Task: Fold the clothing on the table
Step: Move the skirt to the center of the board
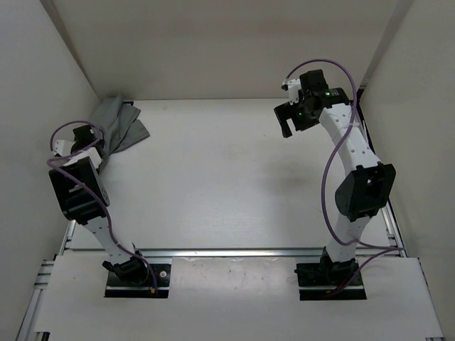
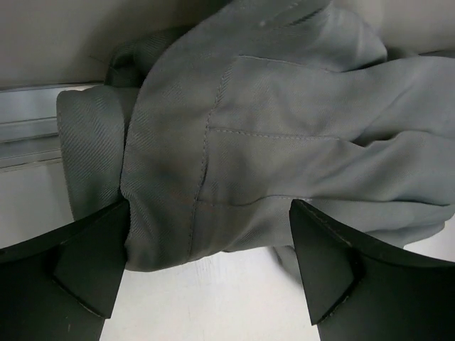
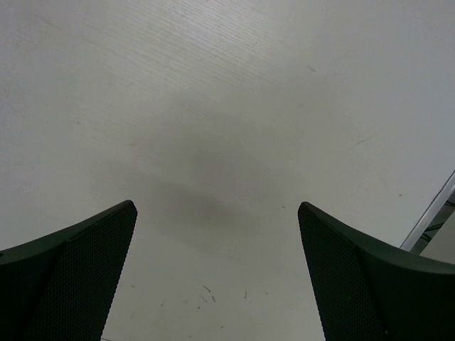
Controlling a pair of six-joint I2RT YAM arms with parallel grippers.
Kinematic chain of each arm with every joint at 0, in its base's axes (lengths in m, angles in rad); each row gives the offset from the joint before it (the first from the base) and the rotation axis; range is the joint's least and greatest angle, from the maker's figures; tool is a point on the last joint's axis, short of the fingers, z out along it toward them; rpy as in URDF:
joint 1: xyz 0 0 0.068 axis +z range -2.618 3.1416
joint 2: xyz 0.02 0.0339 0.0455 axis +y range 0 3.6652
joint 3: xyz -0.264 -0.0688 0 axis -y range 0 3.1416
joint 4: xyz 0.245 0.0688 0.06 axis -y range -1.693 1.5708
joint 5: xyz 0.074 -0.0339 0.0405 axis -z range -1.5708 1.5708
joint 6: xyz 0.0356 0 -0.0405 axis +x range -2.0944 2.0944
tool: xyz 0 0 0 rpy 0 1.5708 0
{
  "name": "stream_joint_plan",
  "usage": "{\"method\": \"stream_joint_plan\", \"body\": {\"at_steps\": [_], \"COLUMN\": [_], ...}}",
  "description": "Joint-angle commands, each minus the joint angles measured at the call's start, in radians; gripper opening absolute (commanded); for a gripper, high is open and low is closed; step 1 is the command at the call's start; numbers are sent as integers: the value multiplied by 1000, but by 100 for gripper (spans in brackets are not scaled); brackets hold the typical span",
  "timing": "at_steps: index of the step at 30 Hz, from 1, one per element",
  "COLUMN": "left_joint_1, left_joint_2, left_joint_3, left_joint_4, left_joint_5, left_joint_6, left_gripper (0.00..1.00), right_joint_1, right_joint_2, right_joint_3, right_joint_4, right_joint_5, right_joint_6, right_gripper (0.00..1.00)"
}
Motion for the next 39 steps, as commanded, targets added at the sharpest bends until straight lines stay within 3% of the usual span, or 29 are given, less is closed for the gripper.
{"method": "stream_joint_plan", "body": {"at_steps": [1,5,7,8,10,12,15,21,25,28,30,31,32,33,34,35,37,39], "left_joint_1": [5,12,18,24,38,39,38,-93,-339,-594,-794,-899,-947,-1026,-1075,-1091,-1101,-1052], "left_joint_2": [15,21,4,-1,-25,-33,-42,-169,-201,-191,-110,-24,37,53,36,-25,-156,-357], "left_joint_3": [39,18,-34,-69,-119,-139,-151,-176,-119,-104,-56,-21,58,95,85,74,38,-37], "left_joint_4": [-27,-9,28,60,115,100,74,122,48,23,33,-54,-184,-214,-223,-219,-162,-96], "left_joint_5": [-11,9,34,63,122,152,193,274,394,446,615,705,712,695,651,581,478,404], "left_joint_6": [-32,-35,-26,-35,-61,-92,-86,-20,110,147,179,227,259,317,351,358,391,397], "left_gripper": [99,94,69,44,13,0,0,0,0,0,7,13,32,46,53,59,99,99], "right_joint_1": [-8,-11,-13,-11,-28,-42,-71,-143,-166,-145,-119,-114,-103,-105,-99,-100,-106,-114], "right_joint_2": [38,57,49,46,37,28,9,-58,-168,-270,-325,-360,-373,-406,-428,-437,-462,-486], "right_joint_3": [108,131,119,113,99,75,58,-26,-210,-385,-477,-526,-554,-600,-635,-663,-695,-723], "right_joint_4": [-67,-85,-87,-82,-79,-73,-62,-1,140,260,312,346,361,386,401,404,424,430], "right_joint_5": [39,56,54,53,53,51,28,-59,-114,-122,-125,-131,-139,-148,-163,-171,-174,-199], "right_joint_6": [30,39,36,36,32,32,44,41,3,-37,-52,-51,-56,-60,-59,-62,-48,-40], "right_gripper": [100,100,100,99,99,99,97,96,94,94,95,95,95,96,96,96,96,97]}}
